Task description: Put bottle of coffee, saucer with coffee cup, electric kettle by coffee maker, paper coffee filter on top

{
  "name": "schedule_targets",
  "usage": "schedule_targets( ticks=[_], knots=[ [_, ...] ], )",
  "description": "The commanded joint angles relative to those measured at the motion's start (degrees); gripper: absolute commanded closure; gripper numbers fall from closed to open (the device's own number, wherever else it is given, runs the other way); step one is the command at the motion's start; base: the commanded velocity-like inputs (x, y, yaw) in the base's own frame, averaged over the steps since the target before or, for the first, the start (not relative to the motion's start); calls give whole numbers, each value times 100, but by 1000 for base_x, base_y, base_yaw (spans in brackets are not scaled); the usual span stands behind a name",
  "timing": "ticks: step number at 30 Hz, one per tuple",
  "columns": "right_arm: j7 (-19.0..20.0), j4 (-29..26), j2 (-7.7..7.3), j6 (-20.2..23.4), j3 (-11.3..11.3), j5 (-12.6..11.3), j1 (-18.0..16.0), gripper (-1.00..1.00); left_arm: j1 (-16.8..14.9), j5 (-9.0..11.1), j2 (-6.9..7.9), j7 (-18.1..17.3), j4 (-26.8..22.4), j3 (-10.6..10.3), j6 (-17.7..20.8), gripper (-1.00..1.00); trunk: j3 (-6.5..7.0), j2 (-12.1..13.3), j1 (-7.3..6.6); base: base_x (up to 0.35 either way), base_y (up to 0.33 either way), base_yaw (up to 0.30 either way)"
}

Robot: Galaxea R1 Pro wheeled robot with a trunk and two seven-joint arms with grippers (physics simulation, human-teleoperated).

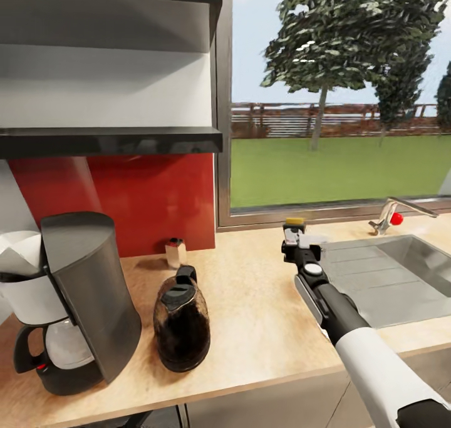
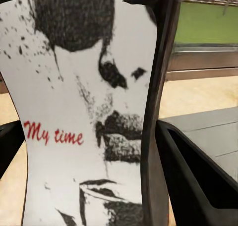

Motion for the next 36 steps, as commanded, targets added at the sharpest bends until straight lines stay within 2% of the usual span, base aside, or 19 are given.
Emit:
schedule_targets(
  ticks=[1, 6, 9, 17, 24, 30, 33, 35, 36],
  knots=[
    [-60, -52, -8, 22, 37, -66, 22, 100, -5, 44, -7, 9, 10, -50, -25, -100, -12, -12, 4, 0, 0, 248],
    [-60, -121, 101, 23, 51, -67, 127, 100, -5, 62, 11, 16, 10, -45, -17, -100, -12, -12, 4, 7, 0, 267],
    [-60, -127, 271, 23, 56, -64, 146, 100, -5, 75, 6, 17, 10, -38, -16, -100, -12, -12, 4, 13, 0, 276],
    [-60, -120, 452, 32, 57, -63, 157, 100, -5, 54, -39, 26, 10, -37, -16, -100, -12, -12, 4, 2, 0, 278],
    [-49, -108, 478, 24, 62, -67, 303, 100, -5, 56, -57, 311, 3, -4, -7, -100, -12, -12, 4, 4, -4, 278],
    [-31, -80, 476, 23, 56, -59, 311, 100, -5, 80, -61, 374, 1, 21, -7, -100, -12, -12, 4, 72, -172, 114],
    [314, -71, 448, 23, 52, -55, 313, 100, -5, 86, -61, 384, 7, 29, -7, -100, -12, -12, 4, 88, -235, 12],
    [1074, -65, 376, 15, 42, -29, 318, 100, -5, 87, -60, 386, 9, 31, -7, -100, -12, -12, 4, 57, -102, 3],
    [1532, -66, 267, -17, 36, -25, 319, 100, -5, 87, -60, 387, 9, 30, -7, -100, -12, -12, 4, 23, -41, 1]
  ],
)
